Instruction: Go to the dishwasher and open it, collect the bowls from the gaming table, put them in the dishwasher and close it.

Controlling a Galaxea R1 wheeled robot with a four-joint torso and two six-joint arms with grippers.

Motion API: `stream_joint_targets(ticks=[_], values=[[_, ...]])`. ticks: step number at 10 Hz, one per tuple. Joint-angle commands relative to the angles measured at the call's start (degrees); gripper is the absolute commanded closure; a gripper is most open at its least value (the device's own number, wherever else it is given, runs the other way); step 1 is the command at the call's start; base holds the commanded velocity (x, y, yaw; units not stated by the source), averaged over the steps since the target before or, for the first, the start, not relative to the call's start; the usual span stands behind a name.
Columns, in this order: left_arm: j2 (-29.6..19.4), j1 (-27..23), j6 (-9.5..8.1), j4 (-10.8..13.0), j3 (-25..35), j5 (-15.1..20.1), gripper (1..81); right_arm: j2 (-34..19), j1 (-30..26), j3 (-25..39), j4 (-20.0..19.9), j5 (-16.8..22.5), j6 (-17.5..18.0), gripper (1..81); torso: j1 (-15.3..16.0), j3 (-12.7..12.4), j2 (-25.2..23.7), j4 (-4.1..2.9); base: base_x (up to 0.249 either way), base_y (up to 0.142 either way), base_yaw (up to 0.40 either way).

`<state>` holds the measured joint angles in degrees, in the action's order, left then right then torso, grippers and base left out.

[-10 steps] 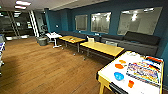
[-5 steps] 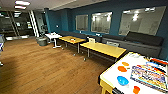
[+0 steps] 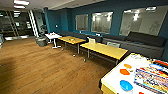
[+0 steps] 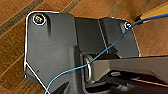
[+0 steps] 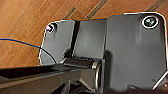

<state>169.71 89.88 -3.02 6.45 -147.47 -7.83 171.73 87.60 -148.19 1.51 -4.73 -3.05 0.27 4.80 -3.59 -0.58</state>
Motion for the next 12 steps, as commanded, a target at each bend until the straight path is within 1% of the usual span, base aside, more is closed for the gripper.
stream_joint_targets(ticks=[1, 5, 7, 12], values=[[-0.1, -2.3, 0.21, 0.5, 0.3, 2.6, 1.0, 0.1, -2.7, 0.4, 0.7, 2.9, -0.1, 1.0, 0.0, 0.0, 0.0, 0.0, 0.154, 0.0, 0.0], [0.0, -2.3, 0.21, 0.5, 0.3, 2.6, 1.0, 0.1, -2.8, 0.4, 0.7, 2.9, -0.1, 1.0, 0.0, 0.0, 0.0, -0.02, 0.143, 0.0, 0.0], [0.0, -2.3, 0.21, 0.4, 0.3, 2.6, 1.0, 0.2, -2.7, 0.4, 0.7, 2.9, -0.1, 1.0, 0.0, 0.0, 0.0, 0.0, 0.096, 0.0, 0.0], [-0.1, -2.4, 0.21, 0.2, 0.3, 2.6, 1.0, 0.3, -2.9, 0.4, 0.7, 2.9, -0.1, 1.0, 0.0, 0.0, 0.0, 0.0, 0.0, 0.0, 0.0]])
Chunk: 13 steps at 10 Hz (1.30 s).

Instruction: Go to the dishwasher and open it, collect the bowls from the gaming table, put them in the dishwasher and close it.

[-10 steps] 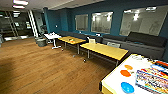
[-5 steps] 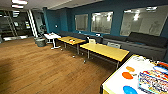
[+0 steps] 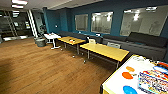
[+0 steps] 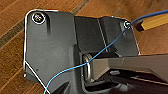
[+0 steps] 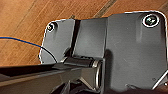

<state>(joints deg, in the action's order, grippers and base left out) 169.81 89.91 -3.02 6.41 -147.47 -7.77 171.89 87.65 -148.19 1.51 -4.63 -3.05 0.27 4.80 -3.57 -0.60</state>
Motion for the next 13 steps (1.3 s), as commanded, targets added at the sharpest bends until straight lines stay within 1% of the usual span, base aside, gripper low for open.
stream_joint_targets(ticks=[1, 4, 13], values=[[-0.3, -2.3, 0.21, 0.4, 0.3, 2.6, 1.0, 0.1, -3.0, 0.4, 0.7, 2.8, -0.1, 1.0, 0.0, 0.0, 0.0, 0.0, 0.0, 0.0, 0.0], [-0.3, -2.5, 0.21, 0.6, 0.3, 2.6, 1.0, 0.1, -3.0, 0.4, 0.7, 2.8, -0.1, 1.0, 0.0, 0.0, 0.0, 0.02, 0.0, 0.0, -0.259], [-0.3, -2.7, 0.12, 0.4, 0.3, 2.7, 1.0, 0.3, -3.0, 0.4, 0.7, 2.8, -0.1, 1.0, 0.0, 0.0, 0.0, 0.0, 0.0, 0.0, -0.349]])
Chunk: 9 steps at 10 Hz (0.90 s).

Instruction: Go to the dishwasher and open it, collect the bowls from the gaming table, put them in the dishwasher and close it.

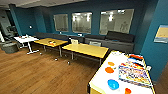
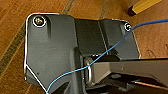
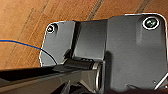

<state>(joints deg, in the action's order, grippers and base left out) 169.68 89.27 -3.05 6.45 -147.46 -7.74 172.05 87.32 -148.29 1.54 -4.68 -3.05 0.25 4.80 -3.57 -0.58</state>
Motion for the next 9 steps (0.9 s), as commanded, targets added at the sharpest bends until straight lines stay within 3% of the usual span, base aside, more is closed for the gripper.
stream_joint_targets(ticks=[1, 9], values=[[-0.2, -2.0, 0.15, 0.4, 0.3, 2.6, 1.0, 0.1, -2.7, 0.5, 0.7, 2.8, -0.1, 1.0, 0.0, 0.0, 0.0, 0.0, 0.0, 0.0, -0.355], [-0.1, -2.0, 0.15, 0.3, 0.3, 2.6, 1.0, 0.2, -2.9, 0.5, 0.7, 2.8, -0.1, 1.0, 0.0, 0.0, 0.0, -0.02, 0.0, 0.0, -0.362]])
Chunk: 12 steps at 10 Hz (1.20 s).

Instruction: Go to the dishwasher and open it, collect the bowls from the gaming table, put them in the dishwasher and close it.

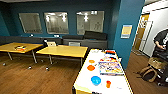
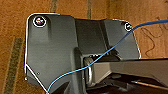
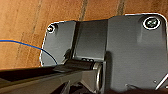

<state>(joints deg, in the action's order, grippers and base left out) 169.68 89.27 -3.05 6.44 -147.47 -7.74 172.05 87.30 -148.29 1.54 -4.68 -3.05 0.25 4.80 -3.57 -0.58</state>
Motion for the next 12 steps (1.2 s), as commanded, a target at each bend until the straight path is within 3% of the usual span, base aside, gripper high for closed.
stream_joint_targets(ticks=[1, 3, 12], values=[[-0.2, -2.0, 0.24, 0.3, 0.3, 2.6, 1.0, 0.2, -2.8, 0.5, 0.7, 2.8, -0.1, 1.0, 0.0, 0.0, 0.0, 0.0, 0.0, 0.0, -0.365], [-0.2, -2.0, 0.23, 0.1, 0.3, 2.6, 1.0, 0.3, -2.9, 0.5, 0.7, 2.9, -0.1, 1.0, 0.0, 0.0, 0.0, 0.0, 0.0, -0.155, 0.0], [-0.4, -2.0, 0.15, 0.1, 0.3, 2.6, 1.0, 0.3, -2.9, 0.5, 0.5, 2.9, 0.0, 1.0, 0.0, 0.0, 0.0, 0.0, 0.01, 0.0, 0.0]])
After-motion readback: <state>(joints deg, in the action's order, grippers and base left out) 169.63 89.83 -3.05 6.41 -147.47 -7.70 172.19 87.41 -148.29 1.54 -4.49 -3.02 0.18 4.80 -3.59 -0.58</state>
